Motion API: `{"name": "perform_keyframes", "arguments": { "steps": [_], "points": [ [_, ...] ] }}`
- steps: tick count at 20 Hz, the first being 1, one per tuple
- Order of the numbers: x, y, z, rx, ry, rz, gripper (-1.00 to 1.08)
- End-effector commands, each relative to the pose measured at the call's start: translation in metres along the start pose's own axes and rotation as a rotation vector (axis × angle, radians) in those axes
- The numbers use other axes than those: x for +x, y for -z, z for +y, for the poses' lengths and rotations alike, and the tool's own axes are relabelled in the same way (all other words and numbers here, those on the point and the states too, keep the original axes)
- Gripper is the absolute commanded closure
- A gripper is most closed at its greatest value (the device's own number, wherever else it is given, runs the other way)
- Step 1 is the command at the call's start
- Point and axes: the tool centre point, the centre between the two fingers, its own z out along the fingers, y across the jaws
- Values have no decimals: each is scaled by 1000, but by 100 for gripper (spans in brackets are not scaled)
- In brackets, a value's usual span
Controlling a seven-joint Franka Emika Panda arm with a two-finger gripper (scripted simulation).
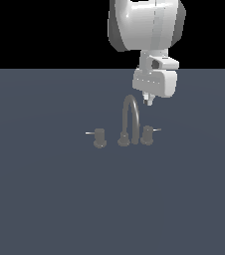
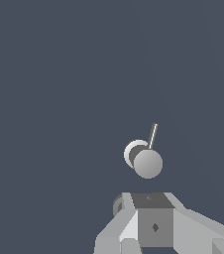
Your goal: Turn on the faucet by rotating a designated handle.
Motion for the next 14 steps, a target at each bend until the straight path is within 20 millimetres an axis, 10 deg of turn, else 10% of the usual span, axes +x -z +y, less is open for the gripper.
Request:
{"name": "perform_keyframes", "arguments": {
  "steps": [1,14],
  "points": [
    [10,-25,-3,2,-63,2,108],
    [37,-102,-4,6,-243,5,108]
  ]
}}
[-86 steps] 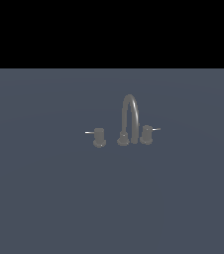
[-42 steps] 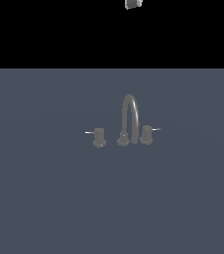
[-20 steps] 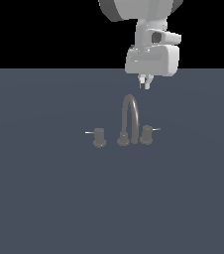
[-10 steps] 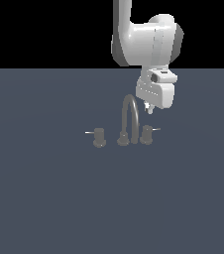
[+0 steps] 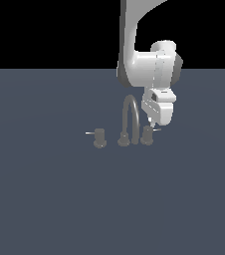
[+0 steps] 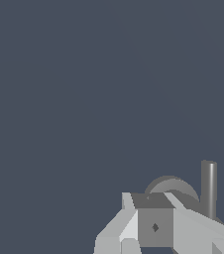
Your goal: Turn on the faucet by rotating a designated handle.
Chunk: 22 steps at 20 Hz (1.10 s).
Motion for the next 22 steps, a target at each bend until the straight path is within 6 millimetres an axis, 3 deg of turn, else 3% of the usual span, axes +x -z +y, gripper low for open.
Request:
{"name": "perform_keyframes", "arguments": {
  "steps": [1,8,17,19,22],
  "points": [
    [2,-7,-1,2,-17,1,108],
    [3,-9,0,1,-22,1,108],
    [19,-9,30,2,-23,1,108],
    [14,-9,22,10,-16,1,108],
    [13,-9,31,8,-17,1,108]
  ]
}}
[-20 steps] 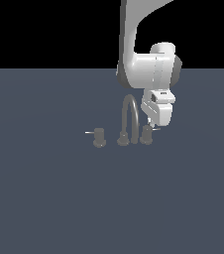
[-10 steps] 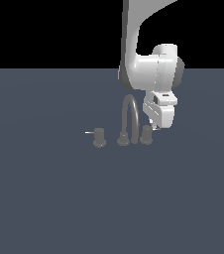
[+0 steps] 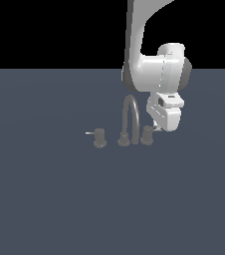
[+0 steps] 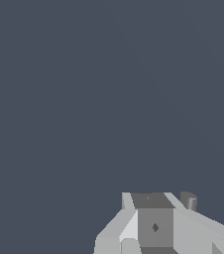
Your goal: Turn on the faucet by rotating a designated handle.
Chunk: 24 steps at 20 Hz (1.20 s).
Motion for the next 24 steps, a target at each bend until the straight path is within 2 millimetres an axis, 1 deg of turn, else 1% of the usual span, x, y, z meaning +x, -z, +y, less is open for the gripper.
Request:
{"name": "perform_keyframes", "arguments": {
  "steps": [1,11,12,13,24],
  "points": [
    [-2,0,10,-9,-1,-4,108],
    [-4,1,41,-14,-5,-4,108],
    [-4,1,41,-14,-5,-4,108],
    [0,0,32,2,-6,4,108],
    [-32,1,58,-11,-6,-2,108]
  ]
}}
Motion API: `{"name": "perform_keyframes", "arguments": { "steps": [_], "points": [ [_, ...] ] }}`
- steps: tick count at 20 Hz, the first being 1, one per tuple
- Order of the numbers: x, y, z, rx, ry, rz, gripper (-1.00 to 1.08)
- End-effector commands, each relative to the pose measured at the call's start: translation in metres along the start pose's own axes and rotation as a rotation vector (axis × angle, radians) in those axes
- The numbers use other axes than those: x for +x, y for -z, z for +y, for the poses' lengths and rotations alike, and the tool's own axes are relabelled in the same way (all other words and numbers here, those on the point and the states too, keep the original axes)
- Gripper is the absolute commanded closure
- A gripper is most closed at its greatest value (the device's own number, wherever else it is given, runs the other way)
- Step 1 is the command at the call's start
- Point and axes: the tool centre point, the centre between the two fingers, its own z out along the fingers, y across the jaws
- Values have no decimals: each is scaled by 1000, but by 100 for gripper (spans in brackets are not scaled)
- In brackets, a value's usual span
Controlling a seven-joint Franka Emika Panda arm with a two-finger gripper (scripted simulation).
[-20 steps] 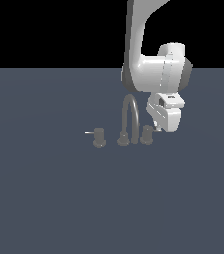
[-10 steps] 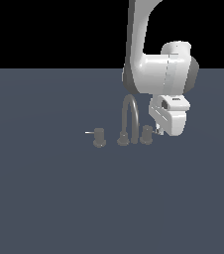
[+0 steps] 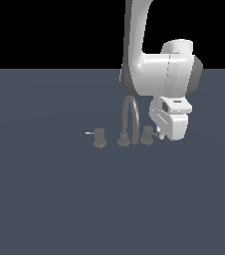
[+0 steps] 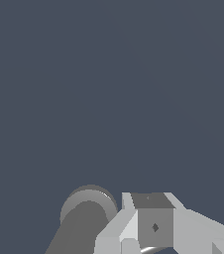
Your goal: Turn on the faucet by rotating a designated handle.
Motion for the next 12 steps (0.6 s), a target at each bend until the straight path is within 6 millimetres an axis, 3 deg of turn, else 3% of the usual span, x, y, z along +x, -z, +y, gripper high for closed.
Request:
{"name": "perform_keyframes", "arguments": {
  "steps": [1,3,4,11,12],
  "points": [
    [-24,0,5,-10,23,-12,108],
    [-27,0,7,-11,23,-13,108],
    [-6,0,8,-6,-3,-2,108],
    [-60,0,-2,-11,21,-12,108],
    [-60,0,-2,-11,21,-12,108]
  ]
}}
